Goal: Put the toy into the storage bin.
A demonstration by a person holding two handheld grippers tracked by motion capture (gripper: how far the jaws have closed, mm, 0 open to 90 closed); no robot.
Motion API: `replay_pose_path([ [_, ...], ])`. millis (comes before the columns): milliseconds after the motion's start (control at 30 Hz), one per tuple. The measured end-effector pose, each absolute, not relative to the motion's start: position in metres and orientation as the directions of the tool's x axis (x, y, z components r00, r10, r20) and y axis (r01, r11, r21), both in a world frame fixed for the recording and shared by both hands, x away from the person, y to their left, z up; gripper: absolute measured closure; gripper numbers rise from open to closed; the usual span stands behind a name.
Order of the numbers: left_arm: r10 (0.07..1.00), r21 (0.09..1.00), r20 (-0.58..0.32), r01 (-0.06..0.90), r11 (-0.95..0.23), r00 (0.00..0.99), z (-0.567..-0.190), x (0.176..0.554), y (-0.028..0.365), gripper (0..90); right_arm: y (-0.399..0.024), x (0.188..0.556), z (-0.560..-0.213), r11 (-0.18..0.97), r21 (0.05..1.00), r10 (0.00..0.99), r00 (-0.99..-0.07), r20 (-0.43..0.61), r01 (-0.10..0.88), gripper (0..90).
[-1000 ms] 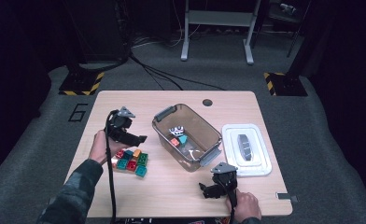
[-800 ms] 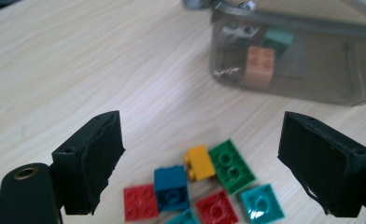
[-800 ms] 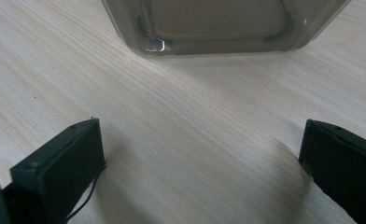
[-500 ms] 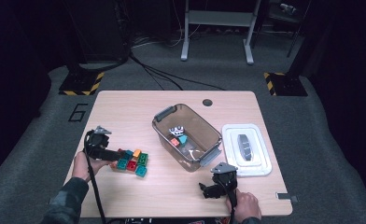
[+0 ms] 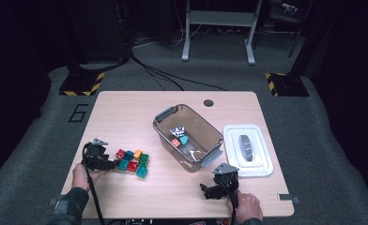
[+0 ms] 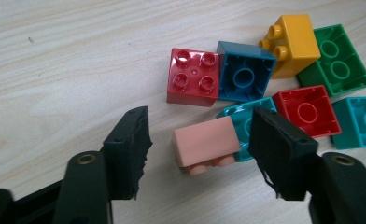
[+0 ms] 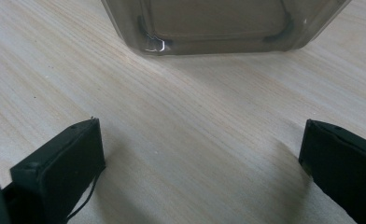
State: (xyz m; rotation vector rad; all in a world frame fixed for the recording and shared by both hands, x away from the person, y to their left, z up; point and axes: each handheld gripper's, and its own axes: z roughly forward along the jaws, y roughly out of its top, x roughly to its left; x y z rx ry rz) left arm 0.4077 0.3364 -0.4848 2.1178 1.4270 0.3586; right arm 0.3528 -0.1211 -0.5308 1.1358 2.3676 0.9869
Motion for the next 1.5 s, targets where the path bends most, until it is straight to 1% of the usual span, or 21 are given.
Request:
replay_pose_path([
  [67,0.916,0.581,-0.101,0.770,-0.263,0.389,-0.486,0.408,0.338,45.3,-0.121,0.353,-0.531,0.441,0.711,0.780,-0.626,-0.001,0.548,0.0],
  [167,0.920,0.582,-0.102,0.772,-0.253,0.378,-0.487,0.410,0.342,52.5,-0.121,0.353,-0.531,0.441,0.711,0.780,-0.626,-0.001,0.548,0.0],
  [267,0.921,0.570,-0.102,0.781,-0.255,0.375,-0.488,0.411,0.345,57.2,-0.121,0.353,-0.531,0.441,0.711,0.780,-0.626,-0.001,0.548,0.0],
  [500,0.922,0.569,-0.063,0.773,-0.280,0.381,-0.487,0.412,0.343,58.7,-0.121,0.353,-0.531,0.442,0.711,0.780,-0.625,-0.004,0.547,0.0],
  [667,0.921,0.578,-0.063,0.766,-0.281,0.385,-0.482,0.413,0.344,59.0,-0.121,0.353,-0.531,0.441,0.711,0.780,-0.626,-0.001,0.548,0.0],
  [1233,0.912,0.630,-0.049,0.722,-0.288,0.407,-0.442,0.422,0.340,59.1,-0.121,0.353,-0.531,0.442,0.711,0.781,-0.625,-0.005,0.547,0.0],
  [1500,0.905,0.647,-0.029,0.699,-0.307,0.424,-0.418,0.430,0.334,59.1,-0.121,0.353,-0.531,0.441,0.711,0.780,-0.626,-0.001,0.548,0.0],
])
